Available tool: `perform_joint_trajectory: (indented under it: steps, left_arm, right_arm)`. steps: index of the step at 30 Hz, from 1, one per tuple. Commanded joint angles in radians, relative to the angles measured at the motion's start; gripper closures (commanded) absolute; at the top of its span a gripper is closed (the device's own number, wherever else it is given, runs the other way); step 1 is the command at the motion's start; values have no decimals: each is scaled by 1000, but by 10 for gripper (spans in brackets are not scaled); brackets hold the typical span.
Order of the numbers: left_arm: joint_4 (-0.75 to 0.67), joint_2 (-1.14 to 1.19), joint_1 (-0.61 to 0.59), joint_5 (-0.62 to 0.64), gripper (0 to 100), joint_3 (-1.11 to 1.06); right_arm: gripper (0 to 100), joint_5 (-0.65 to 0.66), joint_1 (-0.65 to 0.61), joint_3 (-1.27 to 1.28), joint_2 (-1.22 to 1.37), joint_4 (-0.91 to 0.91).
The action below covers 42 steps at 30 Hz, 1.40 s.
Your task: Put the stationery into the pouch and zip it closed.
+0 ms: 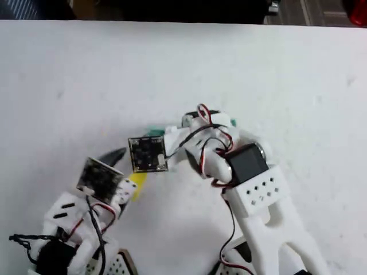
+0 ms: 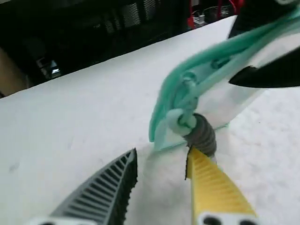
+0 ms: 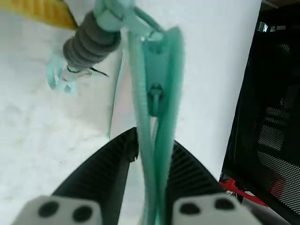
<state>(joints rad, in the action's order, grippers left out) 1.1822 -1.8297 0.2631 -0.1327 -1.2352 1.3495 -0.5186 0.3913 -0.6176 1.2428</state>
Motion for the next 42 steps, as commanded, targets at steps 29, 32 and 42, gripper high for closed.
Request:
perform_joint_trajectory:
  steps: [29,32,42]
  left_arm:
    - [-114,1,209,123,780,-83]
    - [-157,1,171,123,880,-94]
    - [-83,1,124,38,978,112]
  right_arm:
    - [981,-120,-27,176,-200,-44]
    - [981,-120,-27,186,-200,-45]
    - [981,-195,-2,189,-196,-116]
